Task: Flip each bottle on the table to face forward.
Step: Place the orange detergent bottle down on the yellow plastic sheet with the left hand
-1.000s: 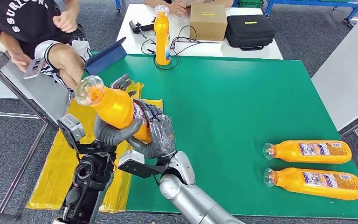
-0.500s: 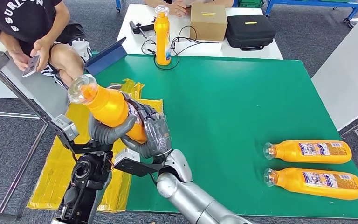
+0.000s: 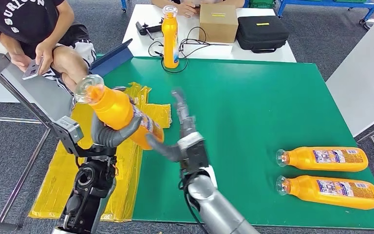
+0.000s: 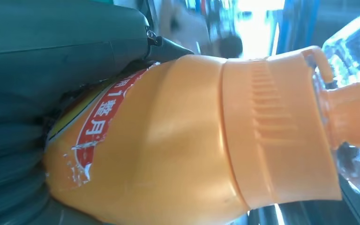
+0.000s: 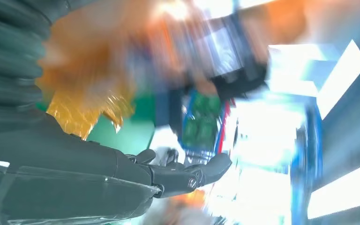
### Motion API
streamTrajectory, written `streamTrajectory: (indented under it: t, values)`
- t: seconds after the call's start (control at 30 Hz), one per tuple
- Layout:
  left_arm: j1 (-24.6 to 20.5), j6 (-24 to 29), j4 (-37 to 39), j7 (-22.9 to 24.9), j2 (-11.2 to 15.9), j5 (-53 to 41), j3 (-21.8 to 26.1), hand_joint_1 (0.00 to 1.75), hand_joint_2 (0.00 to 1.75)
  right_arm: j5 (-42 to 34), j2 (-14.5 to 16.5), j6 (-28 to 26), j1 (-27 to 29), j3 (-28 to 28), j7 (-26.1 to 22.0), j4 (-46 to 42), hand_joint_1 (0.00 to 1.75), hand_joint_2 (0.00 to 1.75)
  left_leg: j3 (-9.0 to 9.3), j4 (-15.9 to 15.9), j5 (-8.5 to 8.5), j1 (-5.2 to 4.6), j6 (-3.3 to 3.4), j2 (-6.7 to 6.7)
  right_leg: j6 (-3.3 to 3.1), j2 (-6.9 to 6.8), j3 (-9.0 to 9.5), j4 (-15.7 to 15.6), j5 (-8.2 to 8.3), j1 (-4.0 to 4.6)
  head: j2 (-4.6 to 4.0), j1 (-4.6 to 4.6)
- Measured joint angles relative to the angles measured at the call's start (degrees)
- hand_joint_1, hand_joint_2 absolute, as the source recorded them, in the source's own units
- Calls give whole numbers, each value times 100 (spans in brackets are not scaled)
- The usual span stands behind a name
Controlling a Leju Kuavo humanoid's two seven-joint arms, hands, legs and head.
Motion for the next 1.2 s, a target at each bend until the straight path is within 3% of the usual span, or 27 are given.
streamTrajectory:
  t: [0.23,0.43,0.53,0.67,0.83,0.97,1.0,1.1,1.13,1.2]
  values:
    - [235,1674,1,-147,170,-1162,275,175,175,-1202,-574,660,1292,-1441,387,-2090,0,175,-5,0,-7,-2,0,-3,1,-4,-5,-2,-1,0,-1,-1]
    - [381,2359,49,-48,251,-2005,354,175,175,-1267,-723,968,1748,-2140,461,-2731,0,175,-5,0,-7,2,-2,1,0,-3,-7,-3,-2,3,0,-1]
    - [378,3040,229,401,269,-3213,334,175,175,-903,-735,962,1832,-2372,470,-2892,0,175,-2,0,-6,2,-2,5,0,-2,-6,-3,-2,3,-1,-1]
    - [379,3844,587,1689,291,-5915,289,175,175,-172,-752,815,1876,-2648,472,-3034,0,175,-2,0,-5,1,-2,4,1,-2,-4,-2,-2,2,-1,0]
    - [370,3976,857,2324,297,-7168,313,175,175,223,-757,689,1901,-2824,469,-3123,0,175,-3,0,-6,-1,-2,3,1,-2,-5,-3,-2,0,-1,-1]
    - [318,3979,1220,3160,293,-8759,350,172,175,885,-766,436,1905,-2938,435,-3177,0,175,-3,0,-6,0,-2,4,1,-2,-6,-3,-2,1,-1,-1]
    - [296,3979,1319,3391,297,-8971,320,142,175,1055,-771,364,1911,-2959,418,-3189,0,175,-2,0,-6,0,-2,5,1,-2,-6,-3,-2,1,-1,-1]
    - [221,3980,1585,3816,319,-9151,178,14,175,1613,-782,76,1931,-3003,393,-3223,0,175,-2,0,-6,1,-2,5,1,-2,-7,-3,-2,2,-1,-1]
    - [192,3980,1660,3910,330,-9165,114,0,175,1872,-783,-47,1936,-3012,425,-3234,0,175,-2,0,-6,1,-2,5,1,-2,-7,-3,-2,2,0,-1]
    - [129,3980,1781,4035,349,-9182,-27,0,175,2589,-786,-319,1955,-3026,604,-3266,0,175,-2,0,-6,1,-2,4,1,-2,-6,-3,-2,2,0,-1]
